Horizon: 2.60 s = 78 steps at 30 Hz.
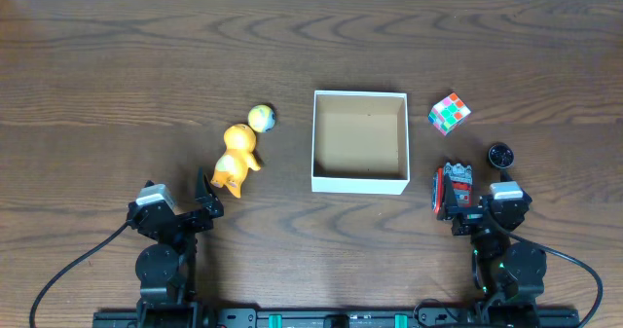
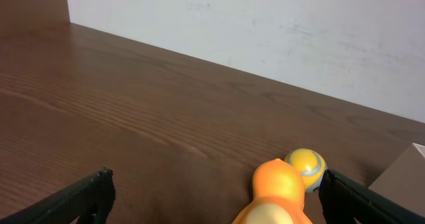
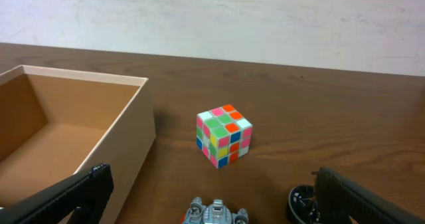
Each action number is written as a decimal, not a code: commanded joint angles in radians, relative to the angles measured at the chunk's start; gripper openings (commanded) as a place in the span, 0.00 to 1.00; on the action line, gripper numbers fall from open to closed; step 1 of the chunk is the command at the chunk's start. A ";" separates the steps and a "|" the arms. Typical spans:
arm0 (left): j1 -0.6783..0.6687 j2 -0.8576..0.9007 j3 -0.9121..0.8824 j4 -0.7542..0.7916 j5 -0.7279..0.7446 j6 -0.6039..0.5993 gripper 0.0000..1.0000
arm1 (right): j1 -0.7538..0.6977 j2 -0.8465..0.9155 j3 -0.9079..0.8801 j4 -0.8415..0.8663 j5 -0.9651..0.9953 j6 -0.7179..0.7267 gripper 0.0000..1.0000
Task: Pack container
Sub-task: 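Move the right gripper toward the red-grey toy robot, then grasp the red-grey toy robot with the right gripper and lift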
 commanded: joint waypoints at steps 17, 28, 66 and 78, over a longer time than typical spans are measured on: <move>0.005 0.000 -0.019 -0.040 -0.009 0.014 0.98 | -0.007 0.174 0.427 -0.242 0.106 0.004 0.99; 0.005 0.000 -0.019 -0.040 -0.009 0.014 0.98 | -0.007 0.618 0.819 -0.396 0.064 0.032 0.99; 0.005 0.000 -0.019 -0.040 -0.009 0.014 0.98 | -0.018 1.281 0.826 -0.660 -0.028 0.101 0.99; 0.005 0.000 -0.019 -0.040 -0.009 0.014 0.98 | -0.024 1.324 0.696 -0.559 0.027 0.101 0.99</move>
